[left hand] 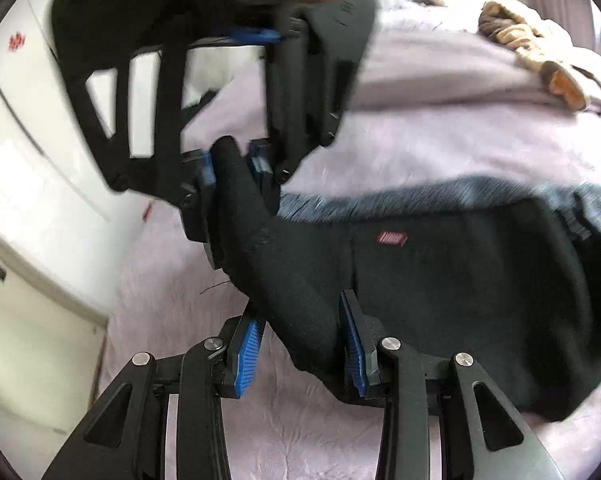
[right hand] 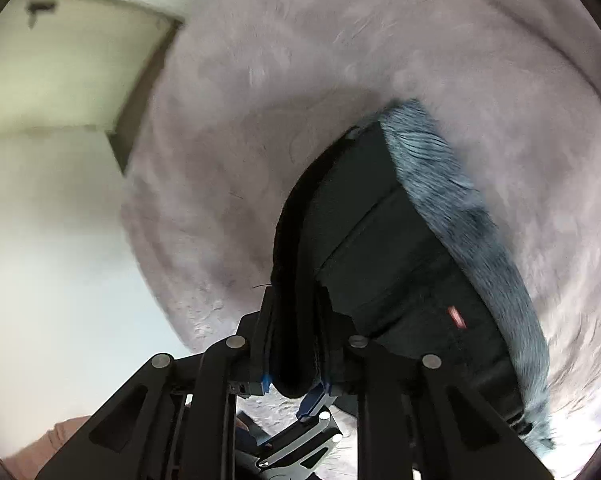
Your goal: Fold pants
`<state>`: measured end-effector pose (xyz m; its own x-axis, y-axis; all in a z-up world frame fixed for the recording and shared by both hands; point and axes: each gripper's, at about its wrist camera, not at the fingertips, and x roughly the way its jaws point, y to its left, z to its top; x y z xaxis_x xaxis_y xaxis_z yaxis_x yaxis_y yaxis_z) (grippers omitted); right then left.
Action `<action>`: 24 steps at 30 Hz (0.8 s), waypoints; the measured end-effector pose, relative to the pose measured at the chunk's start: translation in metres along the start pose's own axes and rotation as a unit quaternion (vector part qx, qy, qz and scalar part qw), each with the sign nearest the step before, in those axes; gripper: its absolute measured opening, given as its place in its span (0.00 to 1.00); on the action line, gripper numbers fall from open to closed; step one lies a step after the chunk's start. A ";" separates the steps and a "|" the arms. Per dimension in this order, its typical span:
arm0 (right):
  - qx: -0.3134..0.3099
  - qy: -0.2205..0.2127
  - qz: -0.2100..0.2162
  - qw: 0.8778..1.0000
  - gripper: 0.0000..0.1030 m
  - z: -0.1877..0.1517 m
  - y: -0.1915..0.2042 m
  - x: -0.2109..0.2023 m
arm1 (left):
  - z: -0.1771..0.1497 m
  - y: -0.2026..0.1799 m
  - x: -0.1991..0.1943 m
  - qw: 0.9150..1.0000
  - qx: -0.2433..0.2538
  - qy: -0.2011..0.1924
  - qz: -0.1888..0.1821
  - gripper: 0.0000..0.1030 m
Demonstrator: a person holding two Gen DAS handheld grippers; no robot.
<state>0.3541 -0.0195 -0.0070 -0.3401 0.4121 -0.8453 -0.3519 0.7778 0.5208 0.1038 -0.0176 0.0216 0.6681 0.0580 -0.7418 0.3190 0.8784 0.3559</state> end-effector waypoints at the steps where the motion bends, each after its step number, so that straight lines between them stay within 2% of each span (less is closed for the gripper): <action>1: 0.002 -0.022 0.022 1.000 0.19 -0.013 -0.007 -0.015 | 0.008 -0.005 -0.012 1.000 0.009 -0.014 -0.004 0.38; 4: 0.024 -0.091 0.088 0.992 0.19 -0.059 -0.038 -0.057 | 0.030 -0.028 -0.050 0.997 0.041 -0.057 -0.022 0.38; 6: 0.051 -0.142 0.136 0.979 0.19 -0.099 -0.065 -0.084 | 0.042 -0.045 -0.068 0.994 0.063 -0.081 -0.034 0.38; 9: 0.088 -0.221 0.196 0.951 0.19 -0.171 -0.112 -0.118 | 0.061 -0.083 -0.102 0.986 0.102 -0.118 -0.066 0.38; 13: 0.129 -0.309 0.237 0.912 0.19 -0.268 -0.167 -0.140 | 0.081 -0.149 -0.135 0.970 0.157 -0.146 -0.117 0.38; 17: 0.188 -0.376 0.266 0.867 0.19 -0.366 -0.236 -0.137 | 0.078 -0.221 -0.152 0.951 0.218 -0.152 -0.156 0.38; 21: 0.238 -0.403 0.278 0.839 0.19 -0.435 -0.288 -0.102 | 0.053 -0.296 -0.150 0.932 0.287 -0.133 -0.178 0.38; 24: 0.280 -0.405 0.294 0.819 0.19 -0.469 -0.328 -0.059 | 0.034 -0.327 -0.138 0.926 0.315 -0.101 -0.184 0.38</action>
<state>0.0803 -0.5213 -0.0715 0.4634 0.7970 -0.3875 0.1981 0.3330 0.9219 -0.0695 -0.3291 0.0271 0.5281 -0.3356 -0.7800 0.8359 0.3672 0.4079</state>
